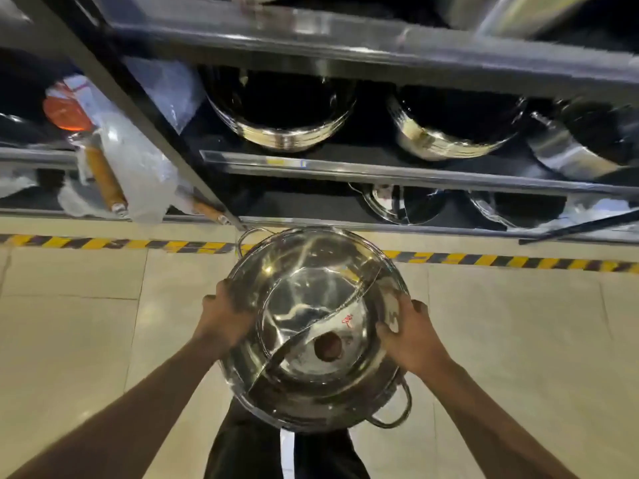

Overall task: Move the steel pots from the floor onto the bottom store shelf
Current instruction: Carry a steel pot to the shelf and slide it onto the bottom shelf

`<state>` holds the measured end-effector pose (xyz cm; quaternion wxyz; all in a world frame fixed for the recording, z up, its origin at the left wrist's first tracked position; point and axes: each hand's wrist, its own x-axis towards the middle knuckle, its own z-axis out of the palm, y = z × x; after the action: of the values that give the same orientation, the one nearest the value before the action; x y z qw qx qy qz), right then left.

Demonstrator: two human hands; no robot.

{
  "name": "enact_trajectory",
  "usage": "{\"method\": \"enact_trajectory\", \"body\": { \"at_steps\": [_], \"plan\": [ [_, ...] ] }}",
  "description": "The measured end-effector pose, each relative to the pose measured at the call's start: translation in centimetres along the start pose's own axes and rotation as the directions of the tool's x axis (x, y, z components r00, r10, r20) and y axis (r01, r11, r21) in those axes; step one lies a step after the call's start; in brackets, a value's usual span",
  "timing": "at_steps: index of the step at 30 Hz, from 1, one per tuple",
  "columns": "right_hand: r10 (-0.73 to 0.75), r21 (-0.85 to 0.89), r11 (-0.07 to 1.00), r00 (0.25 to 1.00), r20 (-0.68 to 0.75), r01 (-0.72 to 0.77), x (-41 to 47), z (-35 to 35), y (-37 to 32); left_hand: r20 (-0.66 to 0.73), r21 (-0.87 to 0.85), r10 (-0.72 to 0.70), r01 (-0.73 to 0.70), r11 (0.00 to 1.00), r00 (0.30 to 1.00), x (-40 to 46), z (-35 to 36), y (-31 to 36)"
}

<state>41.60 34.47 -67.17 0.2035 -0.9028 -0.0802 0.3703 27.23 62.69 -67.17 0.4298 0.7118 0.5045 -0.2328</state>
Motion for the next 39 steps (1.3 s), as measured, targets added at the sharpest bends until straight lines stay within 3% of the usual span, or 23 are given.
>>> {"method": "enact_trajectory", "body": {
  "at_steps": [6,13,20,25,29,35,39],
  "plan": [
    [-0.051,-0.023,0.998,0.999,0.011,0.051,10.5,5.8,3.8,-0.008,-0.036,-0.067,0.066,0.997,0.998,11.6,4.9,-1.7],
    [-0.131,-0.029,0.991,0.991,-0.037,0.13,24.0,9.7,3.7,-0.102,-0.006,0.089,-0.09,0.996,0.991,25.4,7.5,-1.4],
    [-0.154,-0.127,0.982,0.985,-0.08,0.143,34.2,11.1,1.2,-0.216,0.036,0.105,-0.099,0.994,0.971,35.3,7.7,1.1],
    [-0.17,-0.187,0.971,0.979,-0.115,0.147,38.7,11.3,-0.4,-0.341,0.133,0.174,-0.136,0.982,0.924,38.9,6.9,3.4],
    [-0.167,-0.21,0.968,0.977,-0.136,0.136,41.0,10.6,-1.7,-0.27,0.171,0.216,-0.175,0.97,0.938,40.7,5.2,4.8],
    [-0.178,-0.281,0.945,0.984,-0.011,0.168,41.4,8.0,-3.8,-0.19,0.232,0.307,-0.261,0.937,0.933,39.5,3.3,5.6],
    [-0.156,-0.229,0.964,0.984,-0.086,0.133,37.8,7.3,-3.3,-0.177,0.347,0.359,-0.283,0.894,0.916,34.6,4.1,4.0]
  ]
}}
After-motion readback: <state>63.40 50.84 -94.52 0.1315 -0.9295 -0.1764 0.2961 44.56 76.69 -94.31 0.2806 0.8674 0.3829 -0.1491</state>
